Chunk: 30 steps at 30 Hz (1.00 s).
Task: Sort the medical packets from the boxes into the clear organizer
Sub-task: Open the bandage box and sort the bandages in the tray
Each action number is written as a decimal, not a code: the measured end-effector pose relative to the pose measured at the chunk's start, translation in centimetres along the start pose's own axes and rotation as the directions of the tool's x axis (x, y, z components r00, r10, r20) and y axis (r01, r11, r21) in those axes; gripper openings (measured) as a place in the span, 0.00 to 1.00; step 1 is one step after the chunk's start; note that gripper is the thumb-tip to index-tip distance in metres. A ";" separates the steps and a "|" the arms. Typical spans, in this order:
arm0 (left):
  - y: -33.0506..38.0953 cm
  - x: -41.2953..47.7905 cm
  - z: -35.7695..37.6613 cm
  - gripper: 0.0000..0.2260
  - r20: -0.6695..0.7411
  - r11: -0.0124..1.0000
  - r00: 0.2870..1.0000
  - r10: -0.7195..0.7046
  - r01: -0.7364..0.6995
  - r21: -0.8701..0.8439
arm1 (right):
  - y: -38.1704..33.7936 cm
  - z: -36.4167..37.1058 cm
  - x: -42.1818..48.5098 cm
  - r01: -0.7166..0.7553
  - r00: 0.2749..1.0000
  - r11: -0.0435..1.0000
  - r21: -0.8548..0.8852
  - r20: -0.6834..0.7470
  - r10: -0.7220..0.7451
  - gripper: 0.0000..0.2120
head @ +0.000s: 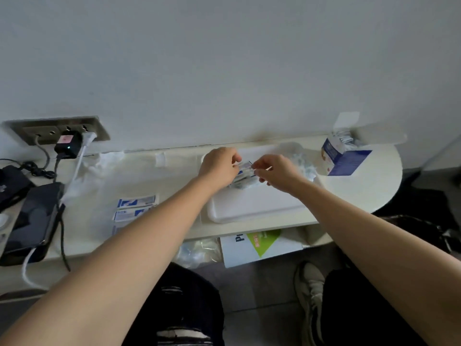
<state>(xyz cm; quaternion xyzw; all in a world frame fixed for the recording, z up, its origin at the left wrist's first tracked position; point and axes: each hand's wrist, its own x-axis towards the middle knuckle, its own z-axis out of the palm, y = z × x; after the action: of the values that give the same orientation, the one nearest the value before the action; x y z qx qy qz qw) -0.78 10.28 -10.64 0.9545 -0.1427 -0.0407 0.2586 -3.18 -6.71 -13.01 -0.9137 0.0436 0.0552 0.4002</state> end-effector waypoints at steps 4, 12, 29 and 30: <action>-0.2 1.5 2.0 0.11 0.046 0.997 0.999 -0.026 0.023 0.074 | 1.6 0.9 0.8 0.044 0.997 0.999 -0.016 0.057 -0.043 0.10; -0.7 2.6 3.7 0.08 0.119 0.987 0.989 -0.086 0.068 0.147 | 2.1 1.1 1.2 0.059 0.996 0.996 -0.070 0.076 -0.054 0.12; 0.2 1.3 1.9 0.07 -0.113 0.990 0.992 0.059 -0.072 -0.118 | -0.2 -0.7 1.3 -0.308 0.951 0.664 0.681 0.223 0.213 0.18; 0.2 1.2 1.9 0.08 -0.113 0.988 0.989 0.093 -0.106 -0.112 | -0.2 -0.7 1.3 -0.296 0.955 0.669 0.682 0.203 0.216 0.13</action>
<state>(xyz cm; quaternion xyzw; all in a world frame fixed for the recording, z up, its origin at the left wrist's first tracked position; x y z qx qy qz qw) 0.04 8.82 -12.21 0.9302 -0.1733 0.0153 0.3233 -1.79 -7.11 -12.55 -0.6715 0.1682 0.1378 0.7083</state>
